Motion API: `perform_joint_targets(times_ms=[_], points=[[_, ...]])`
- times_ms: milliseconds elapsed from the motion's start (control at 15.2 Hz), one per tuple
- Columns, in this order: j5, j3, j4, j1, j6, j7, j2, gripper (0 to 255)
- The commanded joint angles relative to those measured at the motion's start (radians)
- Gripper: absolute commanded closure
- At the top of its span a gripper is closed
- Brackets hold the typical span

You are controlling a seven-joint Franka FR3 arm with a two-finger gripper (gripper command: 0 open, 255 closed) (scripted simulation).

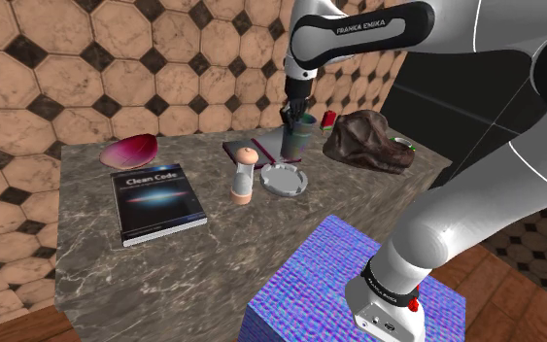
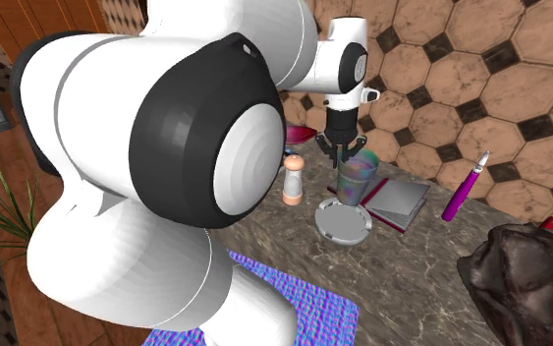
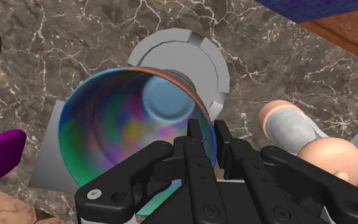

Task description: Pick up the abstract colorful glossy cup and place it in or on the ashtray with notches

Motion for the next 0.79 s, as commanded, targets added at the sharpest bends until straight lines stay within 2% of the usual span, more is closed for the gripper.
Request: perform_joint_targets(times_ms=[0, 726], points=[[-0.001, 0.000, -0.023, 0.000, 0.029, 0.004, 0.006, 255], [-0.012, 0.000, -0.130, -0.003, 0.182, 0.024, 0.053, 255]])
